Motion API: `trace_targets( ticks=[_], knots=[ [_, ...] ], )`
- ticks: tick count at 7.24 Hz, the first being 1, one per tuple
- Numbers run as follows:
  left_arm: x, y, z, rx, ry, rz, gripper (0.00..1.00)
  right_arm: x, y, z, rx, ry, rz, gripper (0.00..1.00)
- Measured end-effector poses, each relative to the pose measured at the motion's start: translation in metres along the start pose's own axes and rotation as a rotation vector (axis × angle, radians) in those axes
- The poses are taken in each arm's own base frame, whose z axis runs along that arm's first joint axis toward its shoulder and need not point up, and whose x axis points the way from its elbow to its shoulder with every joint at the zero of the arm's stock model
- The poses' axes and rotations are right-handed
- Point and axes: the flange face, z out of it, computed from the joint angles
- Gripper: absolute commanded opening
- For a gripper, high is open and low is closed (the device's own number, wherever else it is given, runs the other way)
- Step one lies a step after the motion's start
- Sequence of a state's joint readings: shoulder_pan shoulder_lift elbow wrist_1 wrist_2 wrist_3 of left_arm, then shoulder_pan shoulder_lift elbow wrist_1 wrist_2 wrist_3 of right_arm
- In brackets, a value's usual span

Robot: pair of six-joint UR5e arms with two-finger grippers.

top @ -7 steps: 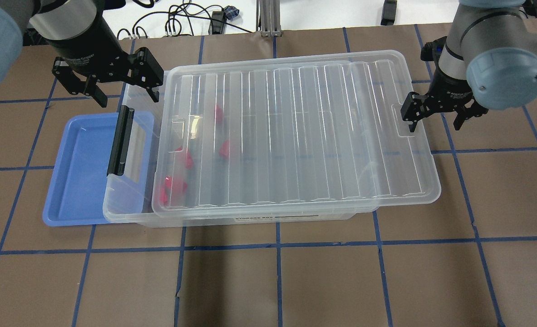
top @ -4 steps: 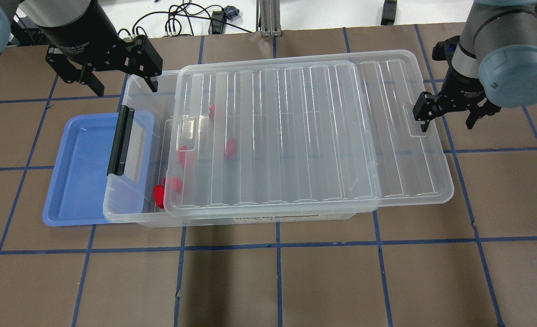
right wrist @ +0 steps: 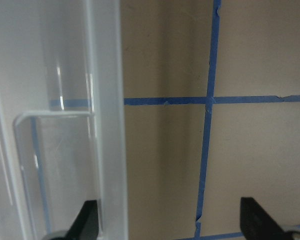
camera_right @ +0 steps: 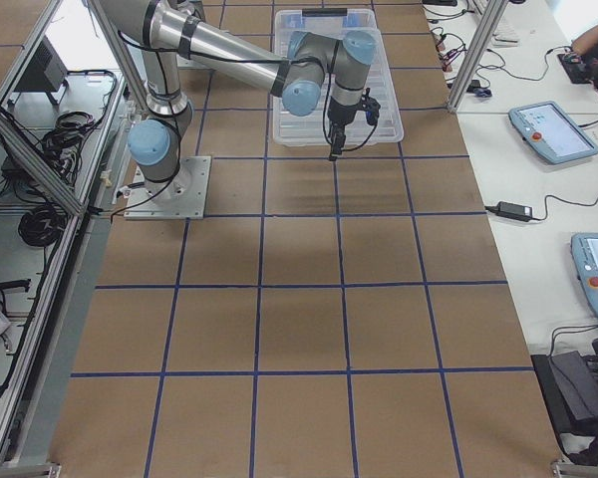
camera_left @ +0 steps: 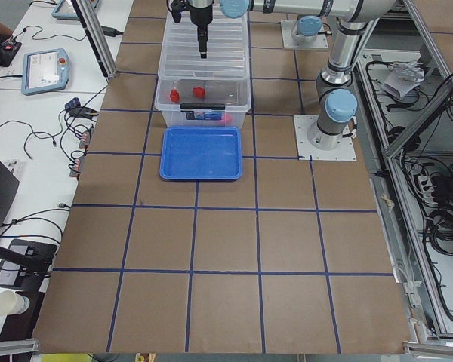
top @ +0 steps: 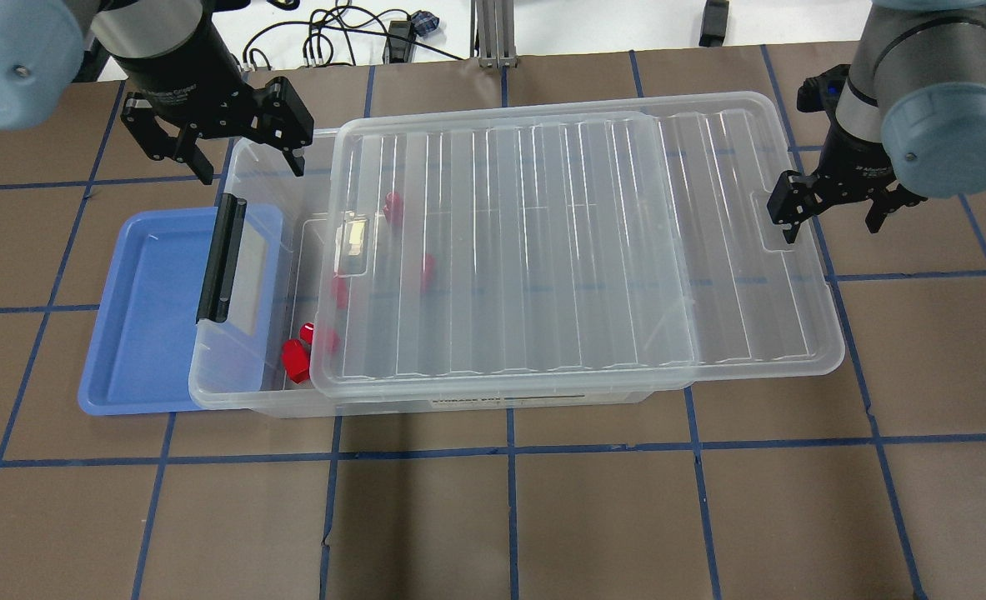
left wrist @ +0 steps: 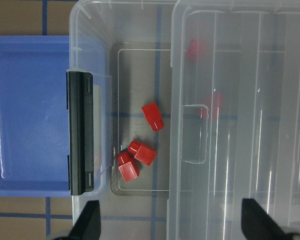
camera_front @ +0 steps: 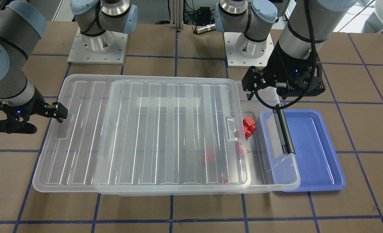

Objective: Place red block in blue tray from box

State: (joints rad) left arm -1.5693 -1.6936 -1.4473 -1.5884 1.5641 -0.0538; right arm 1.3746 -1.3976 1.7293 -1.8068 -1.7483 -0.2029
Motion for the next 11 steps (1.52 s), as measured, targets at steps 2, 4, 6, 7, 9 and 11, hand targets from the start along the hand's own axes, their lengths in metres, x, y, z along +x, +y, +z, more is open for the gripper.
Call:
trace_targets(
  ticks=[2, 4, 6, 7, 9, 11],
  knots=[
    [-0.016, -0.02, 0.026, -0.016, 0.004, -0.035, 1.0, 0.016, 0.0, 0.002, -0.005, 0.008, -0.022, 1.0],
    [-0.021, -0.022, 0.045, -0.039, 0.002, -0.044, 1.0, 0.035, 0.001, 0.004, -0.009, 0.01, -0.044, 1.0],
    [-0.022, -0.024, 0.054, -0.046, 0.0, -0.045, 1.0, 0.045, 0.001, 0.005, -0.013, 0.026, -0.067, 1.0],
    [-0.022, -0.024, 0.061, -0.058, 0.0, -0.045, 1.0, 0.048, 0.001, 0.006, -0.013, 0.029, -0.081, 1.0],
    [-0.022, -0.032, 0.09, -0.017, -0.003, -0.049, 1.0, 0.059, 0.002, 0.007, -0.02, 0.041, -0.098, 1.0],
    [-0.018, -0.041, 0.149, 0.011, -0.001, -0.094, 1.0, 0.077, 0.005, 0.011, -0.03, 0.041, -0.106, 1.0]
  ],
)
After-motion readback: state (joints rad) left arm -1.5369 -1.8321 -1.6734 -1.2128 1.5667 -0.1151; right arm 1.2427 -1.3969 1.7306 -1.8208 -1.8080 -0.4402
